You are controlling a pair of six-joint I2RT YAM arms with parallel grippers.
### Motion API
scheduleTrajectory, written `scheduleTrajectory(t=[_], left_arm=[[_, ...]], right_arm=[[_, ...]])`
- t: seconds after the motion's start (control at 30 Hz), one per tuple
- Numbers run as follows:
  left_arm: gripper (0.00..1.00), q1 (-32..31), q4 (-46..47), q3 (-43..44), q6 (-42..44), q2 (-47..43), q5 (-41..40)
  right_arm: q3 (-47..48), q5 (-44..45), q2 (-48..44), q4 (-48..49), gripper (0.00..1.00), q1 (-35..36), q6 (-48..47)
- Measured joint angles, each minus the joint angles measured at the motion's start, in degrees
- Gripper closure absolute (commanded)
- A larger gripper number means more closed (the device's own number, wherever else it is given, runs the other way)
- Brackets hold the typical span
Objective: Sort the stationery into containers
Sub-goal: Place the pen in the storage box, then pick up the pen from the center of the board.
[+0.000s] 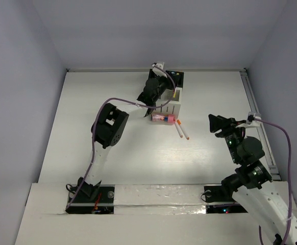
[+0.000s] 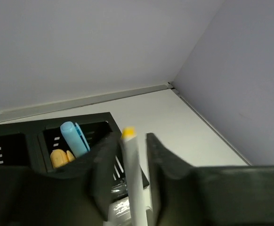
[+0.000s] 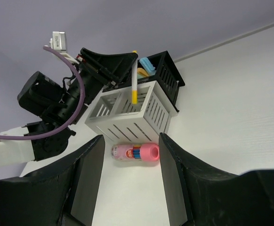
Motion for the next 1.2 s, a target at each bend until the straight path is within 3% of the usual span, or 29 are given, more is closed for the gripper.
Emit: scheduleTrajectory(t=[0.07,0.13,0.23,0.37,0.53,0.73,0.87,1.03,1.2], left_arm=[[0.53,0.0,1.1,-1.0,0.0,0.0,-0.6],[0.44,0.0,1.9,-2.6,0.3,-0.3,-1.3],[0.39,0.0,1.7,-4.9,0.8,-1.2,-2.2],[0.40,0.0,1.2,-8.4,2.1,-5.4,-4.0],[0.49,-1.6,-1.5,-13.9,4.0,-17.4,-8.7],[0.60,-12.1,-9.3,-21.5,3.6,-31.6,-15.5],[0.66,-17.3,-17.4,-25.8,-1.1,-32.4,-16.5],[0.59,-18.1,-28.6,-29.9,-7.3,-27.8,-18.4],[0.55,-18.9,-33.8,-29.6,-10.0,-22.9,-19.8]], right_arm=[[0.0,0.0,0.4,0.0,0.45,0.0,0.0],[0.0,0.0,0.9,0.0,0.45,0.0,0.0],[0.0,0.0,1.5,0.1,0.45,0.0,0.0],[0.0,0.0,1.5,0.3,0.45,0.0,0.0],[0.0,0.0,1.4,0.4,0.44,0.0,0.0],[0.0,-0.5,1.9,0.3,0.44,0.0,0.0],[0.0,-0.7,1.9,0.2,0.44,0.0,0.0],[0.0,-0.5,0.1,-0.3,0.44,0.0,0.0],[0.1,-0.3,-0.9,-0.7,0.44,0.0,0.0]])
